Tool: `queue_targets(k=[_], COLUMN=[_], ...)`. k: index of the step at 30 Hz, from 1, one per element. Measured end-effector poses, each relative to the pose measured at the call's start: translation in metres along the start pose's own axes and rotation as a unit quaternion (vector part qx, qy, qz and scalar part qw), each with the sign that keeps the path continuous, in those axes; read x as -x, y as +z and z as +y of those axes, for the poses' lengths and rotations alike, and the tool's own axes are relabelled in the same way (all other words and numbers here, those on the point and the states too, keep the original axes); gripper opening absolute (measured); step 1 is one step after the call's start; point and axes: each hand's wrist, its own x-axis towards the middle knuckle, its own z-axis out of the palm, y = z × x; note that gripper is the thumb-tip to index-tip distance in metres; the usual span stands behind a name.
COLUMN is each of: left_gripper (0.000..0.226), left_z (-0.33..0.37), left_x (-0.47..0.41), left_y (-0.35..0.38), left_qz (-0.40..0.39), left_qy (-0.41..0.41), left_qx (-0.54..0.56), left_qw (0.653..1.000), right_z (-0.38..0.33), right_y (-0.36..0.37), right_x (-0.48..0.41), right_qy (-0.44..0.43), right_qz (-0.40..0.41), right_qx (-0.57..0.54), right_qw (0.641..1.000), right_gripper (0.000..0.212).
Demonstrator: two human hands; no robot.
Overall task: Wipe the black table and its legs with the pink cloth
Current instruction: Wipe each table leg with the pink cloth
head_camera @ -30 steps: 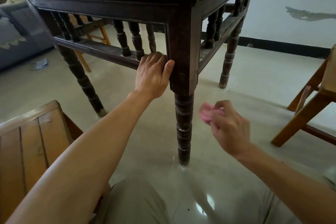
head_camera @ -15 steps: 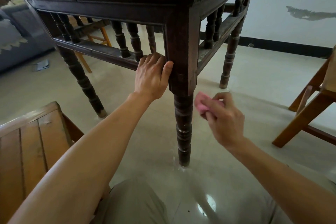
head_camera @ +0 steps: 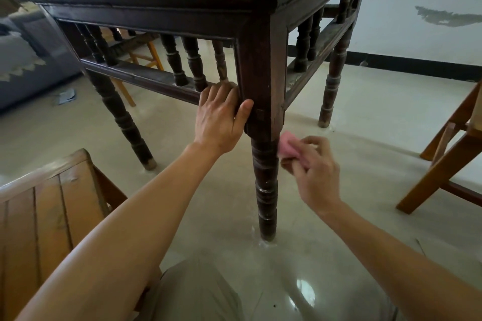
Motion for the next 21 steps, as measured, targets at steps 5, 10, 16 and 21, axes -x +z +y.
queue_targets(k=[5, 10, 16, 21], left_gripper=[0.066, 0.065, 0.068, 0.072], left_z=[0.001, 0.006, 0.006, 0.004], left_x=[0.006, 0.011, 0.027, 0.024], left_y=[-0.003, 0.007, 0.023, 0.033], left_qz=[-0.011, 0.02, 0.06, 0.074], left_qy=[0.012, -0.005, 0.004, -0.005], left_qx=[-0.029, -0.041, -0.068, -0.064], left_qw=[0.999, 0.999, 0.996, 0.995], right_z=[0.005, -0.001, 0.045, 0.036], right_y=[0.02, 0.008, 0.009, 0.006], right_x=[0.055, 0.032, 0.028, 0.026], right_qy=[-0.089, -0.081, -0.008, -0.013], right_qz=[-0.132, -0.04, -0.088, -0.03], right_qx=[0.031, 0.014, 0.094, 0.069], right_qw=[0.987, 0.996, 0.992, 0.997], right_gripper=[0.026, 0.031, 0.039, 0.039])
